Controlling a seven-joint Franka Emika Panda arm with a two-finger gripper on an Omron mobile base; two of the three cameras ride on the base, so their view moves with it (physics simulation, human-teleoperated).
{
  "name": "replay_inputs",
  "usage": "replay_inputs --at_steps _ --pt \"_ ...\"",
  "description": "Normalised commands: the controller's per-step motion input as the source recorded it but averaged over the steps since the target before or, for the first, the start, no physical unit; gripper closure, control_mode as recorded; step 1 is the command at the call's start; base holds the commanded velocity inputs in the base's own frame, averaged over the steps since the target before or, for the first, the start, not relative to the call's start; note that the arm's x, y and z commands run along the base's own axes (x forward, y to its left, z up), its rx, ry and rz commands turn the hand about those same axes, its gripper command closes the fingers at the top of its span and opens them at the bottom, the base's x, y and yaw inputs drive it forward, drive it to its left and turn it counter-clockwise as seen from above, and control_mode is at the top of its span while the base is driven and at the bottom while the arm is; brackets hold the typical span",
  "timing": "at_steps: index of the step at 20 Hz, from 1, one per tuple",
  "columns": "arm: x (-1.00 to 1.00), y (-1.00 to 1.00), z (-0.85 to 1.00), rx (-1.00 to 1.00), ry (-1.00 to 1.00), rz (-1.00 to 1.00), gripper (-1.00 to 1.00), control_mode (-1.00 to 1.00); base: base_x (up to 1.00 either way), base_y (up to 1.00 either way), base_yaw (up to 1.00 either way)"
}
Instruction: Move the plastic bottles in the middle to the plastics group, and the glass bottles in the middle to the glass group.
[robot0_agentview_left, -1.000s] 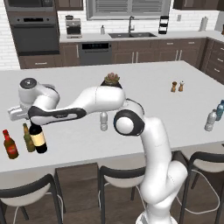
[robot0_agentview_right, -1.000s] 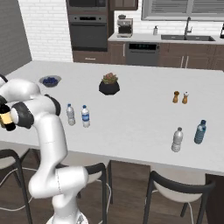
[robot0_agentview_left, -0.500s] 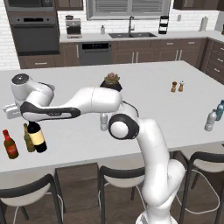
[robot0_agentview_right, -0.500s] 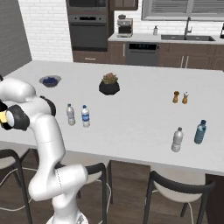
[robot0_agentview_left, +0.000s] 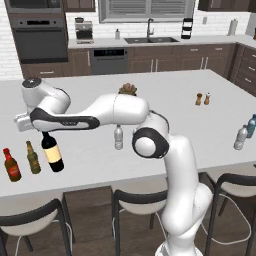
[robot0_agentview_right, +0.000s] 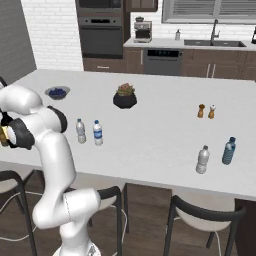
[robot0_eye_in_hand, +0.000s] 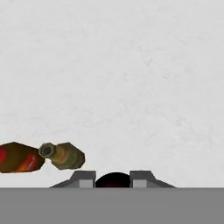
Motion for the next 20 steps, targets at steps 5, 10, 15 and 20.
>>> replay_inputs --at_steps 5,10,15,20 --pt "0.03 -0.16 -0.34 0.12 -0.06 0.0 1.0 -1.0 0.0 0.0 0.0" --pt "0.01 -0.01 -0.23 0.1 -0.05 0.0 1.0 -1.0 0.0 0.0 0.0" --pt "0.01 0.0 0.0 0.0 0.0 0.0 1.0 -1.0 0.0 0.0 0.0" --pt "0.03 0.0 0.0 0.0 0.0 0.0 1.0 -1.0 0.0 0.0 0.0"
